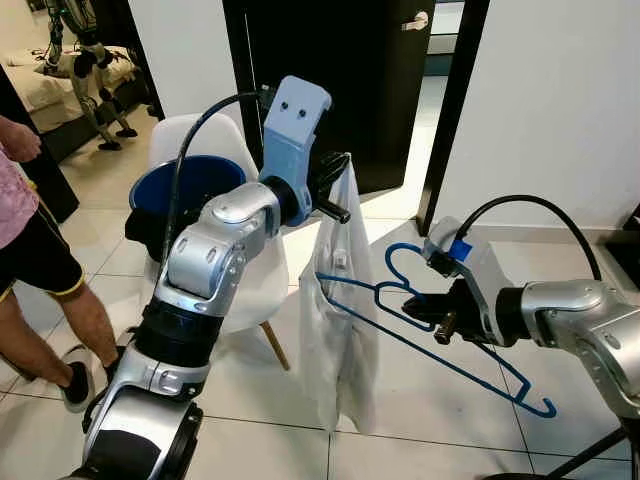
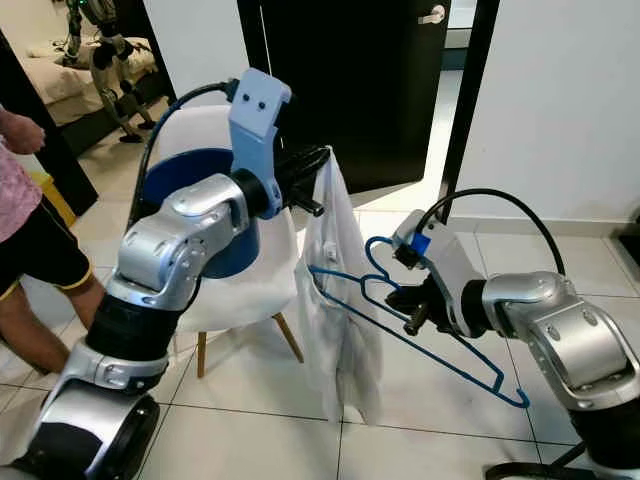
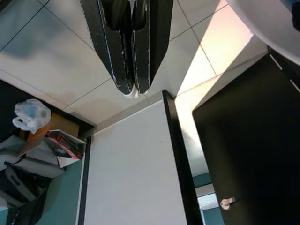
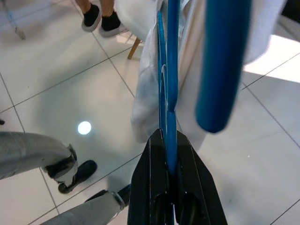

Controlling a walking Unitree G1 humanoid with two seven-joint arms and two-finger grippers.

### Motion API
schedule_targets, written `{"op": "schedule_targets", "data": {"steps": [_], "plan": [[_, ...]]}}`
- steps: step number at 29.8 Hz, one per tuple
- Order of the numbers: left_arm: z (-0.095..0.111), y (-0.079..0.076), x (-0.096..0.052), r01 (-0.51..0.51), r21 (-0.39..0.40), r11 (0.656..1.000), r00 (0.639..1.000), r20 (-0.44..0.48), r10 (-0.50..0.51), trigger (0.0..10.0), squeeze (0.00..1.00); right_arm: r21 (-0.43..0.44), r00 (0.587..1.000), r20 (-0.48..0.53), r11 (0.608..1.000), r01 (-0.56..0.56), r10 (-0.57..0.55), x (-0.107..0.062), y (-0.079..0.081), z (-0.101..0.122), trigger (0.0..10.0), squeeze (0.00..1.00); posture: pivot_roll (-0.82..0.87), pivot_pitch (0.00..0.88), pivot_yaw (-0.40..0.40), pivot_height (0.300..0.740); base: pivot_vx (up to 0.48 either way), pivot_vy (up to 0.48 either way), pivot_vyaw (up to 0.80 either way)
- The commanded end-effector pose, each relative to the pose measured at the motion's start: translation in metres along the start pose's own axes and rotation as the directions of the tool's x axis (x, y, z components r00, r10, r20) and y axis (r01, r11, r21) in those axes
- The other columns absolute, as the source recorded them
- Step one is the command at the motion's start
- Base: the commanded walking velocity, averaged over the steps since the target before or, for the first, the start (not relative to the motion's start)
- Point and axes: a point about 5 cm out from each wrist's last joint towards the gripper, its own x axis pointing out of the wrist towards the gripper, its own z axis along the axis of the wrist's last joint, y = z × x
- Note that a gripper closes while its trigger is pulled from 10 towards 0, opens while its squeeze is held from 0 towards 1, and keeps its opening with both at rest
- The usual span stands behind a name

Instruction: Hang hanger

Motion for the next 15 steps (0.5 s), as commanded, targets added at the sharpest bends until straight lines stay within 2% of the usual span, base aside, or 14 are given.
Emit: {"op": "schedule_targets", "data": {"steps": [1,2,5,6,7,14,15], "plan": [[0.007,0.001,-0.002,-0.008,-0.011,1.0,1.0,0.029,0.009,10.0,0.0,-0.014,1.0,-0.018,1.0,-0.002,0.002,0.002,0.002,0.0,10.0,0.0,-0.12,0.0,0.041,0.74,0.0,0.0,0.0],[0.013,0.001,-0.002,-0.011,-0.043,0.999,0.999,0.047,0.013,10.0,0.0,-0.029,0.995,-0.089,0.999,0.037,-0.039,0.002,-0.002,-0.008,10.0,0.0,-0.12,0.0,0.038,0.74,0.0,0.0,0.0],[0.013,0.001,-0.002,-0.011,-0.043,0.999,0.999,0.047,0.013,10.0,0.0,-0.029,0.995,-0.089,0.999,0.037,-0.039,0.002,-0.002,-0.008,10.0,0.0,-0.12,0.0,0.038,0.74,0.0,0.0,0.0],[0.023,0.002,-0.003,-0.009,-0.108,0.994,0.996,0.087,0.019,10.0,0.0,-0.033,0.974,-0.204,0.995,0.093,-0.098,0.001,-0.01,-0.025,10.0,0.0,-0.12,0.0,0.034,0.74,0.0,0.0,0.0],[0.026,0.002,-0.003,-0.007,-0.126,0.992,0.995,0.099,0.02,10.0,0.0,-0.03,0.966,-0.235,0.994,0.108,-0.112,0.0,-0.012,-0.03,10.0,0.0,-0.12,0.0,0.034,0.74,0.0,0.0,0.0],[0.029,0.006,-0.005,-0.021,-0.126,0.992,0.993,0.111,0.036,10.0,0.0,-0.034,0.939,-0.304,0.987,0.159,-0.162,-0.005,-0.019,-0.042,10.0,0.0,-0.11,0.0,0.033,0.74,0.0,0.0,0.0],[0.027,0.01,-0.007,-0.046,-0.091,0.995,0.994,0.098,0.055,10.0,0.0,-0.042,0.919,-0.339,0.979,0.199,-0.201,-0.011,-0.026,-0.048,10.0,0.0,-0.11,0.0,0.033,0.74,0.0,0.0,0.0]]}}
